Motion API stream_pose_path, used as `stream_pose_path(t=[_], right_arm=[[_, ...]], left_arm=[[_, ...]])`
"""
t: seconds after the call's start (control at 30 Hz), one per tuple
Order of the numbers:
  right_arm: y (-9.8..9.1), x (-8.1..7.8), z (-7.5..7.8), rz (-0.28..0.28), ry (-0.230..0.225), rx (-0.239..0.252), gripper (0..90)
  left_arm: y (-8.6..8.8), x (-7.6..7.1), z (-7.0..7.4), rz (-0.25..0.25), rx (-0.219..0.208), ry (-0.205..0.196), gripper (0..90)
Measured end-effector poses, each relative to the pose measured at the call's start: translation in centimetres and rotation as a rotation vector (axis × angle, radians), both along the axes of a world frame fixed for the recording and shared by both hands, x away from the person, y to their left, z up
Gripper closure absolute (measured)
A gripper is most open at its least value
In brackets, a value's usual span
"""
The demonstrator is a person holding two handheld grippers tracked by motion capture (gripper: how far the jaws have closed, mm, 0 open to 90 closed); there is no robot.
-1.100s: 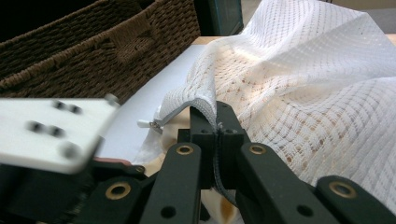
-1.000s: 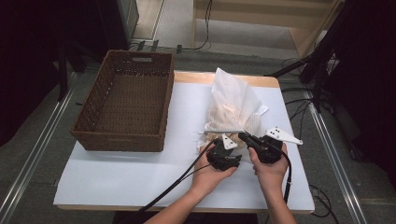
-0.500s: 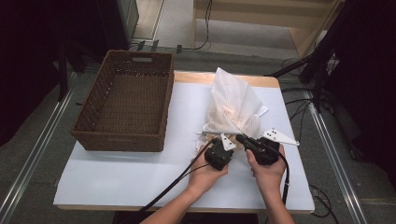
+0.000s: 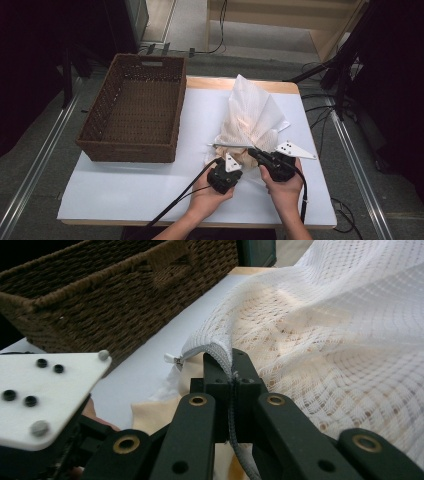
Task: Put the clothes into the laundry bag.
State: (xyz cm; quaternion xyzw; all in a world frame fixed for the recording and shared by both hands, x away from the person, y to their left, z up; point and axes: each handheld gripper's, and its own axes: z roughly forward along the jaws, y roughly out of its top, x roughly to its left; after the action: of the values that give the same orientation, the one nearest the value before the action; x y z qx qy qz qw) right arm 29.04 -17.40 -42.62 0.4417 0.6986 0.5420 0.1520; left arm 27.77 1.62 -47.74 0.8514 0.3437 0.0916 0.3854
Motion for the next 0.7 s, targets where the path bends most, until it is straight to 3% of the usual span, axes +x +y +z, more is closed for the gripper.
stream_pose_path(t=[0.2, 0.3, 0.37, 0.43, 0.5, 0.53, 0.57, 0.6, 0.63, 0.67, 0.7], right_arm=[[0.4, -1.2, -0.2, 0.033, 0.011, -0.018, 89.6], [0.4, -1.7, -0.3, 0.043, 0.010, -0.022, 89.6], [0.1, -2.2, -0.3, 0.044, 0.003, -0.026, 89.6], [-0.2, -2.4, -0.3, 0.040, 0.002, -0.018, 89.6], [-0.2, -2.3, -0.3, 0.036, 0.001, -0.013, 89.6], [-0.2, -2.3, -0.3, 0.035, 0.002, -0.010, 89.6], [-0.2, -2.3, -0.3, 0.037, -0.002, -0.009, 89.6], [-0.1, -2.4, -0.3, 0.038, -0.001, -0.008, 89.6], [0.0, -2.4, -0.3, 0.038, -0.003, -0.007, 89.5], [0.0, -2.4, -0.3, 0.037, -0.004, -0.006, 89.5], [0.0, -2.4, -0.3, 0.037, -0.004, -0.006, 89.5]], left_arm=[[0.8, -2.2, 0.1, -0.059, 0.004, 0.014, 90.0], [1.0, -2.9, 0.1, -0.088, -0.012, 0.022, 90.0], [1.3, -3.3, 0.4, -0.088, -0.055, 0.014, 90.0], [1.6, -3.0, 1.4, -0.047, -0.147, -0.044, 77.4], [1.6, -2.8, 1.8, -0.028, -0.168, -0.058, 64.5], [1.6, -2.3, 2.3, 0.015, -0.189, -0.080, 64.5], [1.5, -2.1, 2.5, 0.047, -0.192, -0.090, 54.1], [1.2, -1.7, 2.8, 0.090, -0.179, -0.114, 51.1], [0.9, -1.4, 2.8, 0.127, -0.163, -0.130, 44.9], [0.0, -0.8, 2.4, 0.156, -0.121, -0.138, 33.3], [0.0, -0.8, 2.4, 0.156, -0.121, -0.138, 31.9]])
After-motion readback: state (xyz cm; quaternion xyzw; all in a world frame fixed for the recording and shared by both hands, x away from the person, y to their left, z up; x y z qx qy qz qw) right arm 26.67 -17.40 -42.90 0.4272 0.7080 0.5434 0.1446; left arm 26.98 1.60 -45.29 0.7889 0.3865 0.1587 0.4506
